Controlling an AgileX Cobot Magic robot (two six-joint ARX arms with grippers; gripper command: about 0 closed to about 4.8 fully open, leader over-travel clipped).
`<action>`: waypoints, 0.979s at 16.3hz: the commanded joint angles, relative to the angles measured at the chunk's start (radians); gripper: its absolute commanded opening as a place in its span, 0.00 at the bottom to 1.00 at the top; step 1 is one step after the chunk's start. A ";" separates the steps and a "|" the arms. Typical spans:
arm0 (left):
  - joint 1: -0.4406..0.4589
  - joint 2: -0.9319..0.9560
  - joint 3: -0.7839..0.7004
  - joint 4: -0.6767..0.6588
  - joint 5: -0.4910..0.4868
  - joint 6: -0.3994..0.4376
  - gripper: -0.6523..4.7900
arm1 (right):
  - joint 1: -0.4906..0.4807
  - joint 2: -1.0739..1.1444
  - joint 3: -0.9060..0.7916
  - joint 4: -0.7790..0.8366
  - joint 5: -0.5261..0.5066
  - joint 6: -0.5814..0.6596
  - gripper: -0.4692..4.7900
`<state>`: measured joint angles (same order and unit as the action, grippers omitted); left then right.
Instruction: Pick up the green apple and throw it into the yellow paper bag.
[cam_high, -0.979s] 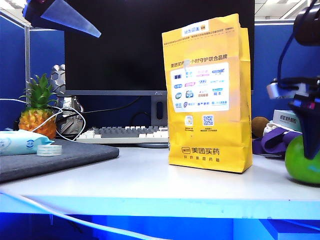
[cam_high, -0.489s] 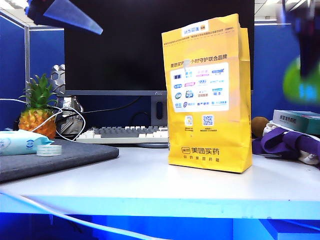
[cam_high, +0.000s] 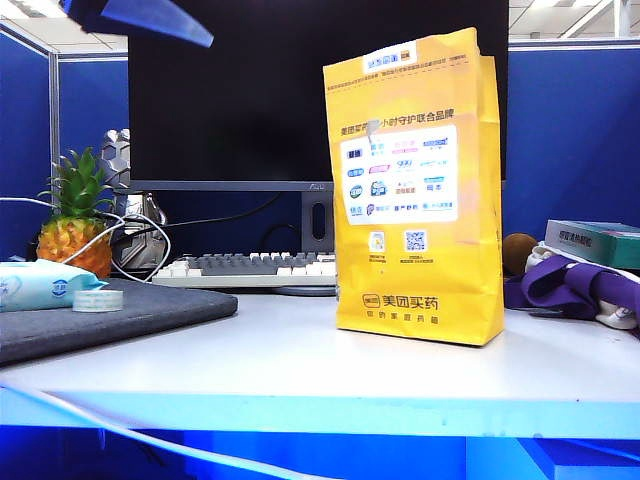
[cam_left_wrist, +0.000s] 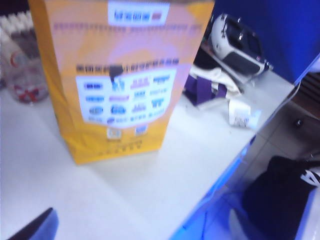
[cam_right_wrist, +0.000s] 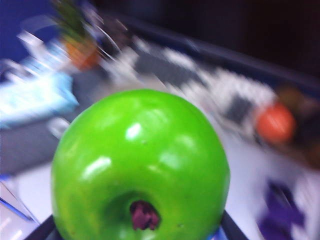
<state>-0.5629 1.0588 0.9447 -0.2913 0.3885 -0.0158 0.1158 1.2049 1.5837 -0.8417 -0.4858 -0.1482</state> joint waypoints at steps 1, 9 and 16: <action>0.000 -0.002 0.003 0.066 -0.011 0.003 1.00 | 0.037 0.036 0.011 0.197 -0.142 0.025 0.24; 0.000 -0.002 0.003 0.114 -0.011 -0.011 1.00 | 0.073 0.264 0.011 0.353 -0.160 0.009 0.25; 0.000 -0.002 0.003 0.113 -0.008 -0.014 1.00 | 0.064 0.267 0.011 0.411 -0.126 -0.001 1.00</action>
<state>-0.5625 1.0588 0.9447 -0.1940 0.3779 -0.0235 0.1799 1.4796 1.5879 -0.4492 -0.6106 -0.1535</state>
